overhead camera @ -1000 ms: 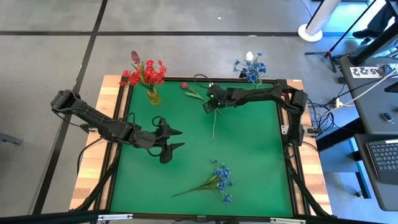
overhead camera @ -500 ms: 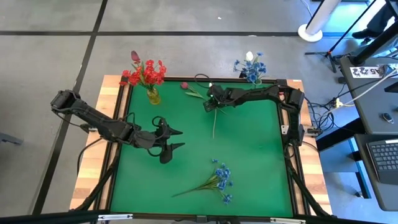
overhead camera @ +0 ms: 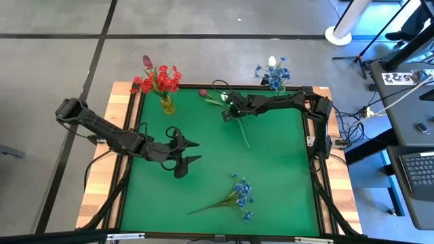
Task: Sort flowers into vase by color
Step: Put the white flower into the transparent vase
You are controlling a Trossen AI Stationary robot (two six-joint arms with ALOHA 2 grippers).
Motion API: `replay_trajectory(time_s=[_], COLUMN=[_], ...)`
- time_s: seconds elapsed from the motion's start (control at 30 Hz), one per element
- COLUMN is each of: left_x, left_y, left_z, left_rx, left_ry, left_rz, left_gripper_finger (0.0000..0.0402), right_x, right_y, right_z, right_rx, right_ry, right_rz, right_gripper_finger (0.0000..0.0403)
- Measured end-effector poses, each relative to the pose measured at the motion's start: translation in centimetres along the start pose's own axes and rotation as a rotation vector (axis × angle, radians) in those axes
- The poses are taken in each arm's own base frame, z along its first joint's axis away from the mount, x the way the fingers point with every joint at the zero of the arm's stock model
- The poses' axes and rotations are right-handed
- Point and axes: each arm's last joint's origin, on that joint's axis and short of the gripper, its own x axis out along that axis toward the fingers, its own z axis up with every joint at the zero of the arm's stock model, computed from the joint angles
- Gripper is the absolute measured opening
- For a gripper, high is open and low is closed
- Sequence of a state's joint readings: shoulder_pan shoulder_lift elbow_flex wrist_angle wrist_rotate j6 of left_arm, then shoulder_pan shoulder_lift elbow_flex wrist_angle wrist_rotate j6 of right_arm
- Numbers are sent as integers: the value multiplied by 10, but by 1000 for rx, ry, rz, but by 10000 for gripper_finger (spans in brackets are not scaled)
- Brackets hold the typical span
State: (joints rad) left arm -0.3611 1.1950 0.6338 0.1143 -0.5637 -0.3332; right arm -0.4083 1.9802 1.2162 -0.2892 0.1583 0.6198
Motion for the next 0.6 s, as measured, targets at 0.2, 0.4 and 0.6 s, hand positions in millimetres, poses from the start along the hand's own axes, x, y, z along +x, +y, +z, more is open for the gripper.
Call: replay_trajectory(time_s=[0.2,0.4,0.6], left_x=[0,0,0], left_y=[0,0,0], left_z=[0,0,0], left_rx=[0,0,0], left_ry=[0,1,1], left_rz=[0,0,0], left_gripper_finger=[229,229,229], right_x=[-11,-28,-30], right_y=[3,6,6], right_z=[3,9,8], right_rx=[-17,-17,-20], right_ry=[9,-8,30], right_rz=[65,118,154], right_gripper_finger=[11,15,21])
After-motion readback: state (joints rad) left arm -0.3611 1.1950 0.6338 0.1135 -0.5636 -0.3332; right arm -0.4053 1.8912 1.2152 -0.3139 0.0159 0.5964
